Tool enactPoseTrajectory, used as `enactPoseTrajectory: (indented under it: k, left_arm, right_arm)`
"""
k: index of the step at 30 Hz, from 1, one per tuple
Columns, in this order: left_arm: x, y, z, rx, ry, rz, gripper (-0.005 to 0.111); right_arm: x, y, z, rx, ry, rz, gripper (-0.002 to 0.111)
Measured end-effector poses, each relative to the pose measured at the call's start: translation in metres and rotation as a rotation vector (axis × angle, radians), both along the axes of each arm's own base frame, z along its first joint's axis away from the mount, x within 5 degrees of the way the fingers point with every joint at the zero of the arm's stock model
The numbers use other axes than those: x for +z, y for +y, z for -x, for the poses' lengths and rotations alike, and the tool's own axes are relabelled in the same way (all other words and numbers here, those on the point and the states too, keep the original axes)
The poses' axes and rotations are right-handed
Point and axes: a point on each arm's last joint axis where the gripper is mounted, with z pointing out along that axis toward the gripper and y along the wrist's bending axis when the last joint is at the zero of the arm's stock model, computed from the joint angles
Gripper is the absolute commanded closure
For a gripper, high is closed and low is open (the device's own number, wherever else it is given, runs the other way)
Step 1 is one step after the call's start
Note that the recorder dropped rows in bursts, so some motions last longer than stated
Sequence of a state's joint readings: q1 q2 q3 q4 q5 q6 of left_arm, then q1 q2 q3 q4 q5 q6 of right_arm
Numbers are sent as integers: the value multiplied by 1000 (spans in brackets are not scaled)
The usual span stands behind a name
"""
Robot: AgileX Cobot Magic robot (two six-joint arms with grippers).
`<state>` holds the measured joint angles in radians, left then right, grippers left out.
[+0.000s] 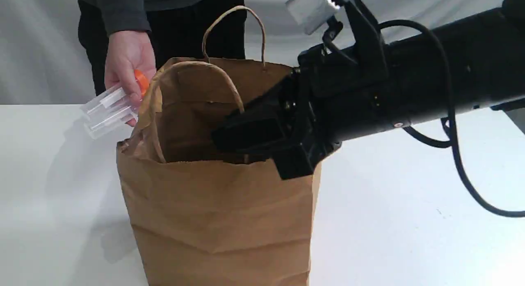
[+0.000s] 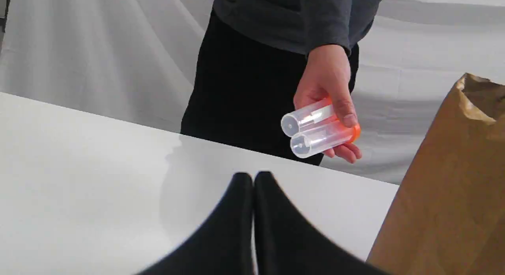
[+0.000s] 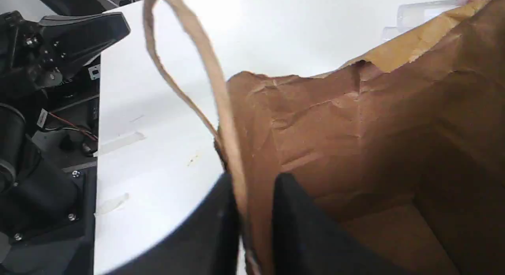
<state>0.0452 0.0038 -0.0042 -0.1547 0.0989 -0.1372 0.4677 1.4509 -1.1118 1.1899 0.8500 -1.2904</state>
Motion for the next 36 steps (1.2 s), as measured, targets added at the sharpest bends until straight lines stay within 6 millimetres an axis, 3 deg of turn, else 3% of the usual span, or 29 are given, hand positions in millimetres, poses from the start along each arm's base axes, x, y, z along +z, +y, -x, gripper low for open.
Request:
enactPoseTrajectory:
  k: [6,9,13,17,20,25,28,33,36]
  left_arm:
    - [8,0,1,-2,-62,177,107]
    - [31,0,5,-12,-121,194,107]
    - [78,-1,13,-23,-224,176,107]
    - [117,-1,3,-21,-205,100,107]
    - [150,-2,-15,-27,-144,22,107]
    - [210,-5,-65,-91,15,-133,107]
    - [236,-13,-98,-202,106,-206,107]
    - [259,-33,-155,-502,238,-270,107]
    - [259,-42,-193,-679,315,-272,107]
  right_arm:
    - [0,0,0,0,1,-1,108]
    - [0,0,0,0,1,-1,108]
    - [0,0,0,0,1,-1,108]
    - [0,0,0,0,1,-1,108]
    - [0,0,0,0,1,-1,108]
    - [0,0,0,-1,2,-3,108]
    - [0,0,0,-1,2,-3,108]
    - [0,0,0,-1,2,-3,108]
    - [0,0,0,-1,2,-3,108]
